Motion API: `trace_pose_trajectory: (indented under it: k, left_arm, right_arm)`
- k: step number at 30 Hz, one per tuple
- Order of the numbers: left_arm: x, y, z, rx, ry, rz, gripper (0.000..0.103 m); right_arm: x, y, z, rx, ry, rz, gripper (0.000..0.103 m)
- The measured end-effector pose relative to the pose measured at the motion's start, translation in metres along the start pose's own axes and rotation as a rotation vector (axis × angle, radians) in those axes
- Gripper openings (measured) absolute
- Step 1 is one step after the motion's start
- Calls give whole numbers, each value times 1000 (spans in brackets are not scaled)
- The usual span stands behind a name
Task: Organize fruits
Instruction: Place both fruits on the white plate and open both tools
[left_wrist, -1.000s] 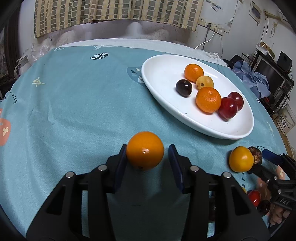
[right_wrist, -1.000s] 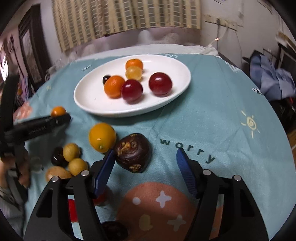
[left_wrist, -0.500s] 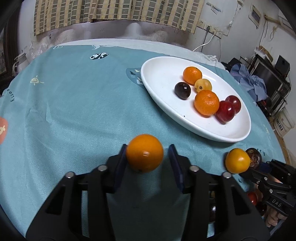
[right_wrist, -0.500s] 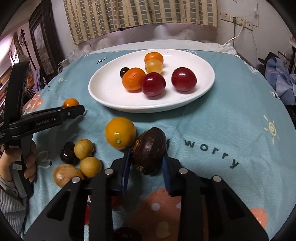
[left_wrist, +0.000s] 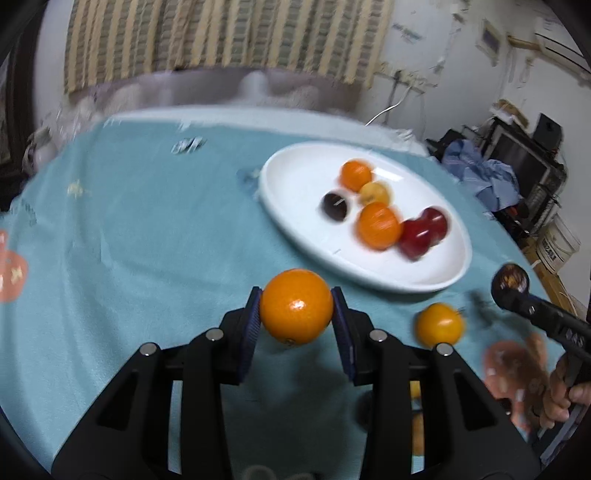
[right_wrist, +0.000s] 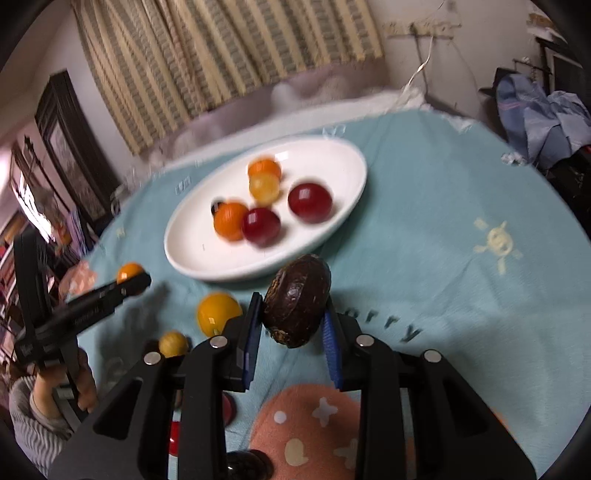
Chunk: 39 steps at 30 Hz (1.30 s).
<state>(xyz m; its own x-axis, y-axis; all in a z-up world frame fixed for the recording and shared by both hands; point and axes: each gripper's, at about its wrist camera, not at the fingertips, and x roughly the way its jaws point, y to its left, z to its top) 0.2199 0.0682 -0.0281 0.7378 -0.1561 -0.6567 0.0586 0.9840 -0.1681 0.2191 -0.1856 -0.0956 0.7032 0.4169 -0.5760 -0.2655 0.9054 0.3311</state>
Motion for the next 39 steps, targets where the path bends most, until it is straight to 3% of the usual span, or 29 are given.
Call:
trace_pose_trajectory:
  k: [3,11,12,13,14,18,20,23,27,33,39]
  left_arm:
    - [-10,-15,12,23,-40,-25,38]
    - [27,-47,51,64,-27,-26,38]
    - [33,-47,52,58,-22,-23,47]
    - [41,-45,51,49,-20,-14,57]
    - [43,-44,50,46,-22,-13,74]
    - [43,-41,52,58,-28,-14,77]
    - [35,-34,53,31,-42,-17,81]
    - [23,-24,47,-1,-53,-12,87]
    - [9,-14,27,-16,-31,7,88]
    - [-16,-17,-23,57,10,56,92]
    - [-20,-26,-39,127,25,55,92]
  right_arm:
    - [-8,1,9,18,-39,13,31]
    - [38,27,43,-21,27,65,33]
    - [43,26,44,-4,26,72,34]
    - [48,25,44,9,25,55,52]
    - [48,23,44,3,21,21,76]
    - [29,17,50,-45,-96,-30,77]
    - [21,11,51,0,-112,8,77]
    - [11,4,46,48,-100,54,77]
    - [3,0,36,82,-91,47,77]
    - [-22,-9,1,150,-63,61,78]
    - [-26,-12,-6,163,-60,36,85]
